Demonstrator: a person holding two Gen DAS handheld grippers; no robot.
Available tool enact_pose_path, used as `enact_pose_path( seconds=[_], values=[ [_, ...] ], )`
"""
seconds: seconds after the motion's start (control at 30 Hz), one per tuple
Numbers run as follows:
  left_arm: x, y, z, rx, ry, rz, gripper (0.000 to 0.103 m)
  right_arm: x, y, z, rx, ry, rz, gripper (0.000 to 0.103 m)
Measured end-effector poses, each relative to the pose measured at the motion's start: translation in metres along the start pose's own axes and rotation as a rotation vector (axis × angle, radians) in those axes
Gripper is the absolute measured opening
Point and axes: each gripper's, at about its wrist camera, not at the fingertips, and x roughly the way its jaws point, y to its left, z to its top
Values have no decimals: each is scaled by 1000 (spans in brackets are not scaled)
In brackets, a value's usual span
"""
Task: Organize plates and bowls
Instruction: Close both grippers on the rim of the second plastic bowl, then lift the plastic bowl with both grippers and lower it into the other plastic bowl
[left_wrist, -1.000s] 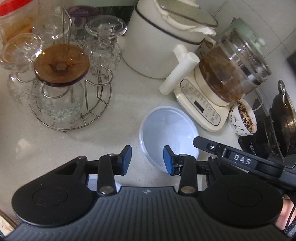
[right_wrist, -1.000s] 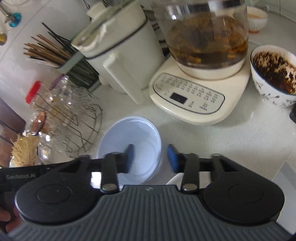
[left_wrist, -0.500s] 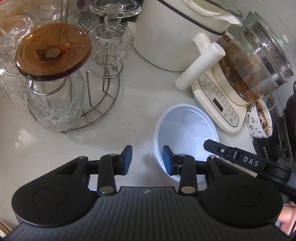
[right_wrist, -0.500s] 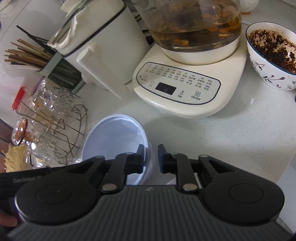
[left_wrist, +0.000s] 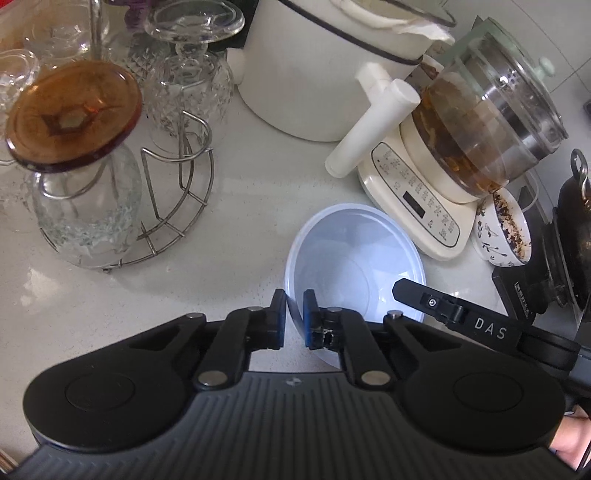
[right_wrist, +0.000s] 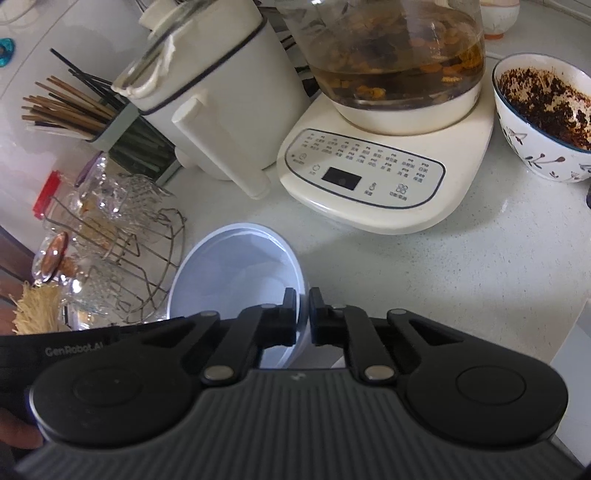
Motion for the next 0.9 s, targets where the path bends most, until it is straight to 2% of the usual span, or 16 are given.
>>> enact_pose_path(
  seconds=[0.9],
  values=[
    [-81, -1, -23, -48, -126, -47, 11, -59, 33, -4, -100, -96, 68, 10]
  ],
)
